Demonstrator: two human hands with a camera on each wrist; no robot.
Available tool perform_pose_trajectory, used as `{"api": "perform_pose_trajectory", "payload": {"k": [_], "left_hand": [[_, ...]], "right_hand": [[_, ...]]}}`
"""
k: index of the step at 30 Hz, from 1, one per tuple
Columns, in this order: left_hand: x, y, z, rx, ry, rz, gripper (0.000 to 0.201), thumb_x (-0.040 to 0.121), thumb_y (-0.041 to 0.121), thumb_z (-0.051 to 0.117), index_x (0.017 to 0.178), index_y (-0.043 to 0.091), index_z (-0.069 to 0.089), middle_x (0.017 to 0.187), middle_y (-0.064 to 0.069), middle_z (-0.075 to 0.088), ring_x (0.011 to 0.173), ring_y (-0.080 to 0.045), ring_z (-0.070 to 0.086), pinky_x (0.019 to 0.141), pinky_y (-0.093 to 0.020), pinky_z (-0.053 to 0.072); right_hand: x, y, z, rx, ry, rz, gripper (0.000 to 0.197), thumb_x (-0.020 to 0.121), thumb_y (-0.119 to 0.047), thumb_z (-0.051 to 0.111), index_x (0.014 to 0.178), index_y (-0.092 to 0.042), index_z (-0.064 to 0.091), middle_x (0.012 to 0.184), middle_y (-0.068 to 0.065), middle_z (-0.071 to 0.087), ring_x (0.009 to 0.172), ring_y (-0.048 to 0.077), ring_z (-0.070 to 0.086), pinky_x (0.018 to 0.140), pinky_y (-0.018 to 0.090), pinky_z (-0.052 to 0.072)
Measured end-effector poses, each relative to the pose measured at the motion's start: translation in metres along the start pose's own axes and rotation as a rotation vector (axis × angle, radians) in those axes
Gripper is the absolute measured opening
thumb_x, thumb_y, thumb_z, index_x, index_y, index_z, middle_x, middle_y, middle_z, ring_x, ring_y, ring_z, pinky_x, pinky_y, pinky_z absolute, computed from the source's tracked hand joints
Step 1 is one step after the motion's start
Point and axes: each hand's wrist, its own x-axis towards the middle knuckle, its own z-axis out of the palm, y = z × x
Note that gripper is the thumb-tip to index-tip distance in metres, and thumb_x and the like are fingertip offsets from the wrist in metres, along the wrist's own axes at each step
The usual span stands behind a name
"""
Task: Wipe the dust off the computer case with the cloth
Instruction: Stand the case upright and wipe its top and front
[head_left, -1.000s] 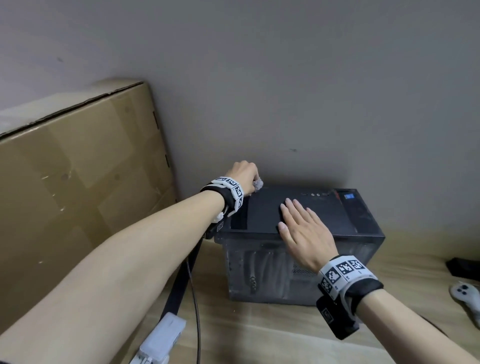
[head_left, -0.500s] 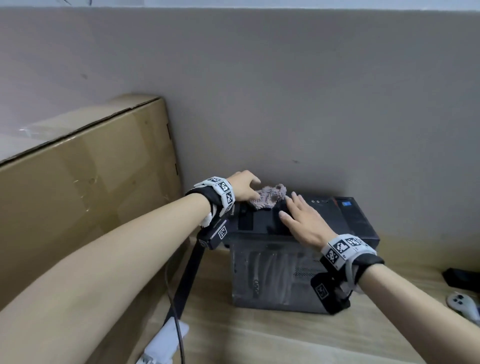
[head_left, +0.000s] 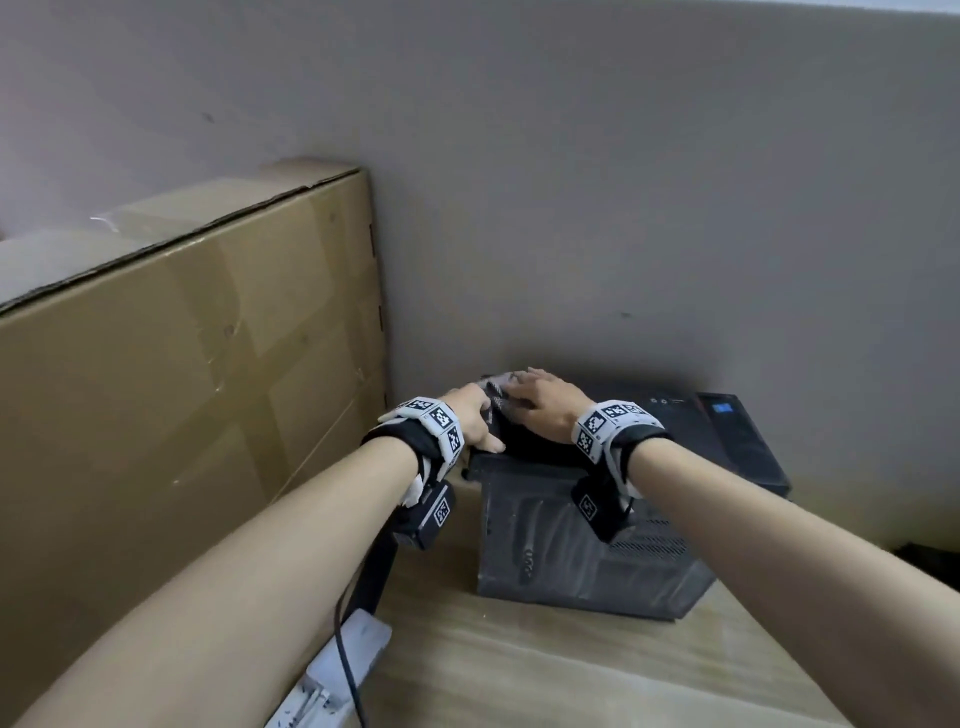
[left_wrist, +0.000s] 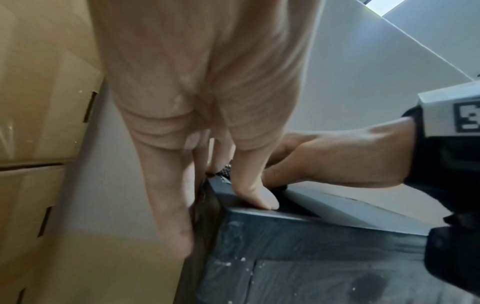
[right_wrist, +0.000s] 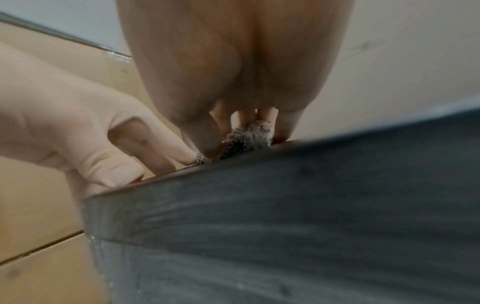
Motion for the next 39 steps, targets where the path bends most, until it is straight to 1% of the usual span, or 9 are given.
{"api": "perform_pose_trajectory", "payload": {"k": [4, 7, 19, 23, 27, 30, 34, 37, 39], "left_hand": [[0.001, 0.005, 0.000, 0.089, -0.021, -0.015, 0.061, 0.074, 0.033, 0.082, 0.122, 0.008, 0.055, 0.110, -0.012, 0.066, 0.103, -0.035, 0.065, 0.082, -0.038, 0.053], [0.005, 0.015, 0.001, 0.188, -0.009, -0.044, 0.062, 0.075, 0.035, 0.080, 0.125, 0.009, 0.055, 0.117, -0.011, 0.066, 0.108, -0.030, 0.063, 0.091, -0.036, 0.051], [0.004, 0.048, -0.002, 0.441, 0.011, -0.145, 0.058, 0.086, 0.030, 0.070, 0.133, 0.004, 0.049, 0.132, -0.010, 0.057, 0.120, -0.029, 0.055, 0.096, -0.033, 0.045], [0.006, 0.070, -0.003, 0.445, -0.046, -0.054, 0.087, 0.082, 0.035, 0.070, 0.153, 0.016, 0.022, 0.156, -0.010, 0.027, 0.140, -0.028, 0.035, 0.111, -0.038, 0.035], [0.012, 0.090, 0.014, 0.457, -0.098, 0.039, 0.105, 0.077, 0.056, 0.069, 0.155, 0.016, 0.012, 0.160, -0.007, 0.019, 0.146, -0.023, 0.024, 0.117, -0.036, 0.024], [0.019, 0.096, 0.024, 0.508, -0.049, 0.028, 0.106, 0.077, 0.056, 0.071, 0.154, 0.013, 0.013, 0.158, -0.008, 0.024, 0.144, -0.026, 0.028, 0.115, -0.037, 0.028], [0.023, 0.101, 0.027, 0.530, -0.027, 0.034, 0.100, 0.080, 0.053, 0.070, 0.154, 0.015, 0.013, 0.158, -0.004, 0.024, 0.143, -0.025, 0.029, 0.113, -0.038, 0.030], [0.024, 0.103, 0.027, 0.548, -0.031, 0.040, 0.098, 0.081, 0.053, 0.069, 0.154, 0.016, 0.015, 0.158, -0.001, 0.025, 0.143, -0.024, 0.030, 0.112, -0.037, 0.030], [0.025, 0.102, 0.027, 0.547, -0.032, 0.036, 0.098, 0.079, 0.053, 0.071, 0.154, 0.017, 0.018, 0.157, 0.000, 0.027, 0.142, -0.024, 0.032, 0.113, -0.037, 0.031]], "right_hand": [[-0.029, 0.006, -0.001, -0.045, 0.076, -0.140, 0.029, 0.093, -0.043, 0.053, 0.103, -0.022, 0.071, 0.121, -0.003, 0.064, 0.120, 0.025, 0.054, 0.096, 0.039, 0.048], [-0.053, 0.017, -0.003, -0.065, 0.094, -0.114, 0.028, 0.090, -0.039, 0.055, 0.110, -0.030, 0.073, 0.129, -0.004, 0.064, 0.117, 0.028, 0.059, 0.094, 0.039, 0.050], [-0.133, 0.147, -0.038, -0.062, 0.135, 0.539, 0.015, 0.083, -0.028, 0.054, 0.076, -0.025, 0.067, 0.094, 0.011, 0.070, 0.088, 0.039, 0.060, 0.074, 0.033, 0.048], [-0.104, 0.107, -0.034, -0.055, 0.075, 0.328, 0.048, 0.098, -0.060, 0.029, 0.136, -0.041, 0.051, 0.141, 0.007, 0.054, 0.125, 0.035, 0.052, 0.105, 0.041, 0.038], [-0.071, 0.068, -0.025, -0.128, -0.060, 0.148, 0.048, 0.105, -0.045, 0.031, 0.144, -0.025, 0.048, 0.149, 0.020, 0.038, 0.137, 0.038, 0.032, 0.115, 0.043, 0.024], [-0.066, 0.084, -0.032, -0.117, -0.076, 0.149, 0.042, 0.101, -0.042, 0.036, 0.131, -0.025, 0.060, 0.140, 0.013, 0.049, 0.132, 0.034, 0.042, 0.108, 0.037, 0.032], [-0.096, 0.150, -0.050, -0.051, 0.044, 0.351, 0.053, 0.078, -0.071, 0.039, 0.095, -0.029, 0.066, 0.115, 0.004, 0.066, 0.103, 0.031, 0.063, 0.088, 0.034, 0.047], [-0.122, 0.193, -0.051, -0.055, 0.041, 0.524, 0.035, 0.080, -0.052, 0.056, 0.071, -0.019, 0.064, 0.087, 0.008, 0.067, 0.083, 0.034, 0.063, 0.072, 0.031, 0.047], [-0.126, 0.206, -0.047, -0.078, 0.062, 0.572, 0.024, 0.087, -0.039, 0.057, 0.080, -0.020, 0.069, 0.108, 0.007, 0.070, 0.091, 0.036, 0.064, 0.079, 0.035, 0.053]]}}
